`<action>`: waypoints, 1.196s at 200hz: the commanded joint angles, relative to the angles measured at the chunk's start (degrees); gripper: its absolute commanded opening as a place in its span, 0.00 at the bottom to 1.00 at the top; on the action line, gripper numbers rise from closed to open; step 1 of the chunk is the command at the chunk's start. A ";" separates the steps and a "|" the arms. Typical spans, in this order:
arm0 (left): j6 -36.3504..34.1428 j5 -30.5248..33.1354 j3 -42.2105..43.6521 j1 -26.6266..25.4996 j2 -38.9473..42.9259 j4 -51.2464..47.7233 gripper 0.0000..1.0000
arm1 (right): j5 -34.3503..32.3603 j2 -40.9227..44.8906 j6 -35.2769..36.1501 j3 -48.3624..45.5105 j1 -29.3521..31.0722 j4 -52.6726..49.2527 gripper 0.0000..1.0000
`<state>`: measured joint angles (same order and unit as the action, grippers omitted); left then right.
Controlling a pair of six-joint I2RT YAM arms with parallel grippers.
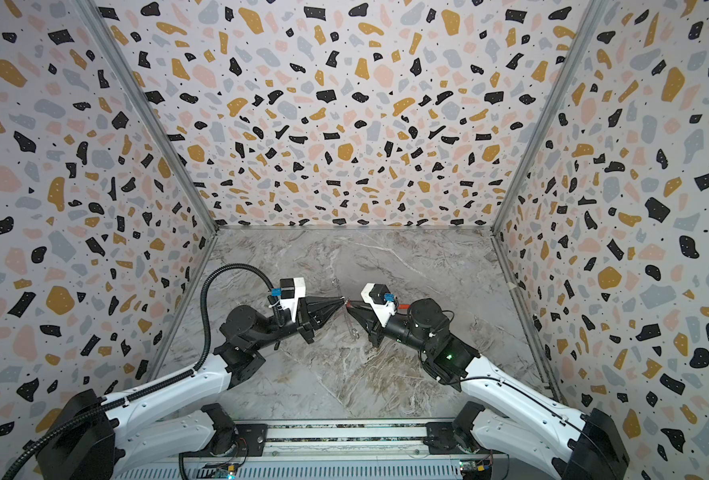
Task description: Put the keys on the keyring
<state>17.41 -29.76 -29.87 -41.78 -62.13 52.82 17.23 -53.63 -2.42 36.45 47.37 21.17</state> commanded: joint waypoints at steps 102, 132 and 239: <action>0.35 -1.01 0.29 -0.39 0.23 5.85 0.00 | -0.98 -1.09 1.50 2.73 2.02 2.49 0.14; 0.40 -1.00 0.42 -0.41 0.34 6.14 0.00 | -4.04 -1.00 1.14 2.71 2.11 2.50 0.21; 0.87 -0.85 1.22 -0.48 0.60 7.29 0.00 | -5.44 1.06 1.03 2.57 2.45 2.82 0.28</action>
<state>17.87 -29.74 -29.15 -41.87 -62.11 54.63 11.92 -54.02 -1.54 36.71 49.30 22.61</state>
